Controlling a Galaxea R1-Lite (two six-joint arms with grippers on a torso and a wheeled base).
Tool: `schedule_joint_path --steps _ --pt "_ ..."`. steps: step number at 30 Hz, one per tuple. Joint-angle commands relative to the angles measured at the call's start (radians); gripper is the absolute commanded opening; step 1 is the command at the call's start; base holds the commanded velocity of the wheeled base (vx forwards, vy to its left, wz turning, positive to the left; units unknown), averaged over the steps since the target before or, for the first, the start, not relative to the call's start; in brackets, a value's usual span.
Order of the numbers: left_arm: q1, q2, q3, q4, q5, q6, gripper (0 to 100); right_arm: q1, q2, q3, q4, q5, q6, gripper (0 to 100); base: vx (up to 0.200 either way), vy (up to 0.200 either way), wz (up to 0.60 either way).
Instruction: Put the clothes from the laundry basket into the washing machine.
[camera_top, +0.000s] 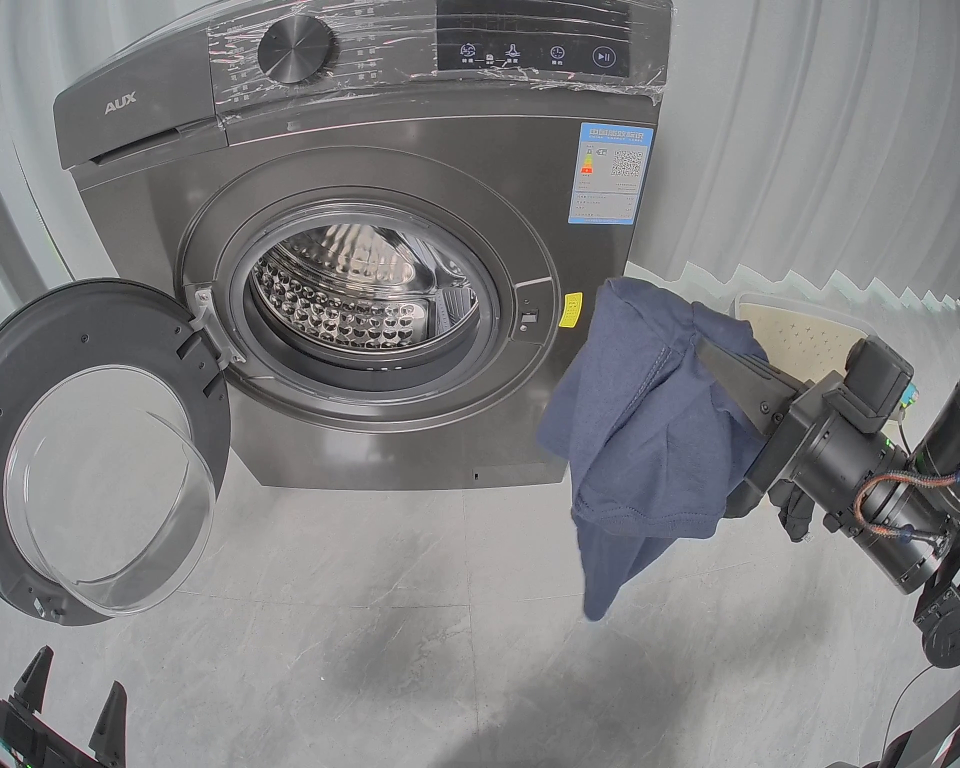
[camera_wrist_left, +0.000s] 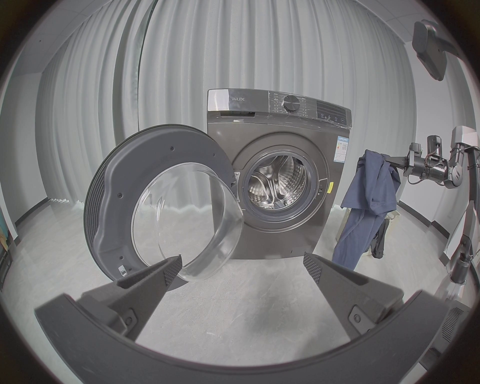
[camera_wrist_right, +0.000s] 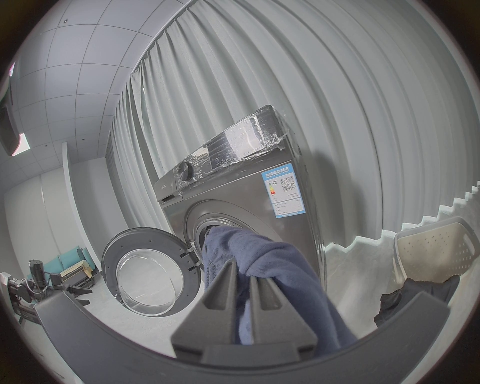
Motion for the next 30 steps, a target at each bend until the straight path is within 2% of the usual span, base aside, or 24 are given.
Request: schedule_joint_path --steps 1,5,23,30 --pt "0.001 -0.013 0.016 0.000 0.000 -0.001 100 0.000 0.007 -0.003 -0.001 0.000 -0.001 0 0.000 0.200 0.00" --pt "0.001 -0.013 0.016 0.000 0.000 0.001 100 0.000 0.007 -0.012 -0.001 0.001 -0.001 0 0.000 0.200 0.00" --pt "0.001 -0.013 0.016 0.000 0.000 0.002 100 0.008 0.032 -0.004 -0.005 0.004 -0.006 0 0.000 0.000 0.00" --pt "0.001 -0.013 0.016 0.000 0.000 0.004 100 0.006 0.032 -0.004 -0.005 0.003 -0.006 0 -0.171 0.000 0.00"
